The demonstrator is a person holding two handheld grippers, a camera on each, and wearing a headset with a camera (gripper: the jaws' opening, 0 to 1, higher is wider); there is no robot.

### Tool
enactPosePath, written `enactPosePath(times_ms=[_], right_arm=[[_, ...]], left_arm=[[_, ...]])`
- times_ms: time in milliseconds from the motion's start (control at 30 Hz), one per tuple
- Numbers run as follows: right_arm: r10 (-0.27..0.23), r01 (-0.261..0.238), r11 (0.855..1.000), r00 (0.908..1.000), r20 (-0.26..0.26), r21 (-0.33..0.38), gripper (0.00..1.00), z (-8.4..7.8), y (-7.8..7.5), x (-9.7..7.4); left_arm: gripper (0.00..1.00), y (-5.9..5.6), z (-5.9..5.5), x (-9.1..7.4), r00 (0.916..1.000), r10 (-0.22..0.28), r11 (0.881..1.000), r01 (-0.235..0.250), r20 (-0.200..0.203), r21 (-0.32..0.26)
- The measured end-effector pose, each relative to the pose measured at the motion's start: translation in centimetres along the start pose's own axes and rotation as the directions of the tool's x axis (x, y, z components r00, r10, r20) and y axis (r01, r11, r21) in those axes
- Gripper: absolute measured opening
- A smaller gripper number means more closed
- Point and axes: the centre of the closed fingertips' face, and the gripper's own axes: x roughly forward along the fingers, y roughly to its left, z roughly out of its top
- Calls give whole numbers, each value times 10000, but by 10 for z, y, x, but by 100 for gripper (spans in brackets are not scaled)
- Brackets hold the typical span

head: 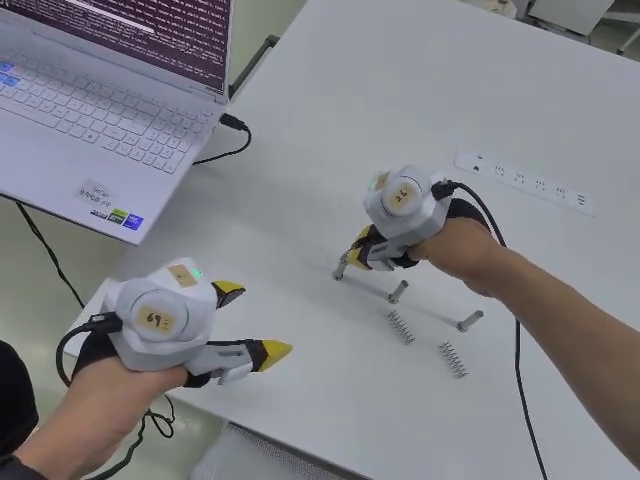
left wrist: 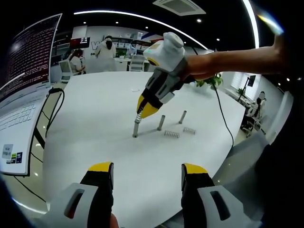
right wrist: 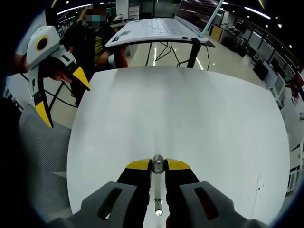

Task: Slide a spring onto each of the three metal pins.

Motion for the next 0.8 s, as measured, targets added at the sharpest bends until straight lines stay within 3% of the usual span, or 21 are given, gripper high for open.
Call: enactPosePath(times_ms=[800], right_arm=[[-71,73,9996,9999,-80,280,9,-3,-1,20]], left_arm=[[52,3,-2,-1,10000,67,10000,-67,-3,-66]])
